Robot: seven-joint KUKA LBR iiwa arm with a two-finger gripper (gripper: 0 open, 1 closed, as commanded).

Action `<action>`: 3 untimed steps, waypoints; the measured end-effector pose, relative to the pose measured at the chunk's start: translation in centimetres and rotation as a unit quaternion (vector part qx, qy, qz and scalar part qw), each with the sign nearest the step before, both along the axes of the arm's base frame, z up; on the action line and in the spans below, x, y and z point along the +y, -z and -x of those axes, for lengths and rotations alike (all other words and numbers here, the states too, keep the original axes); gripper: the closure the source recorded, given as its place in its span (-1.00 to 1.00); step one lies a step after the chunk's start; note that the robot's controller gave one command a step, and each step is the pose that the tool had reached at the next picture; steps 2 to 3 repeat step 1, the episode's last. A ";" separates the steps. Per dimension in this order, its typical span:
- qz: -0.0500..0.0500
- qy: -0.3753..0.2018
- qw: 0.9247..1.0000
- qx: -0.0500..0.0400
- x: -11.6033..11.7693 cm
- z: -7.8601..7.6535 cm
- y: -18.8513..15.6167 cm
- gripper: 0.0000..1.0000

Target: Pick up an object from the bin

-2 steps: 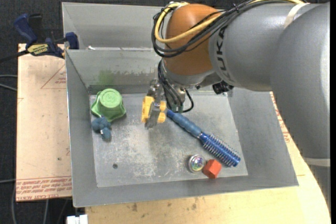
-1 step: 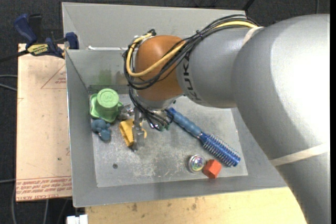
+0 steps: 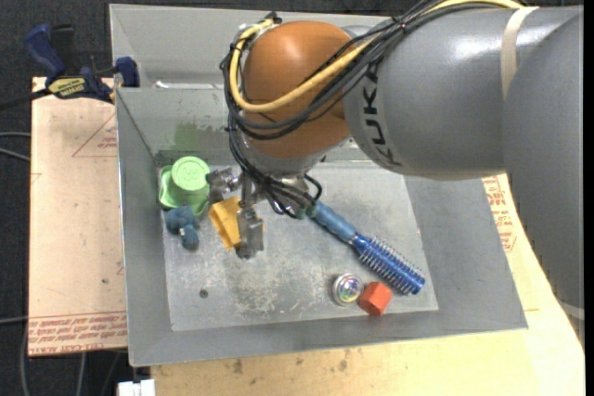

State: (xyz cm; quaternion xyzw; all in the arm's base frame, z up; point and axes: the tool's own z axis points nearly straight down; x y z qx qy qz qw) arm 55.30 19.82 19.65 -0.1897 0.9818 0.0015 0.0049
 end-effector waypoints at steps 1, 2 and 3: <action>0.003 -0.212 0.977 0.000 -3.0 -0.2 -6.1 1.00; 0.003 -0.212 0.977 0.000 -3.0 -0.2 -6.1 1.00; 0.003 -0.212 0.977 0.000 -3.0 -0.2 -6.1 1.00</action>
Offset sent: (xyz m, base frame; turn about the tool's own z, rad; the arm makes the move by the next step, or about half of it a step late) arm 0.0006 -0.0298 0.0597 -0.4318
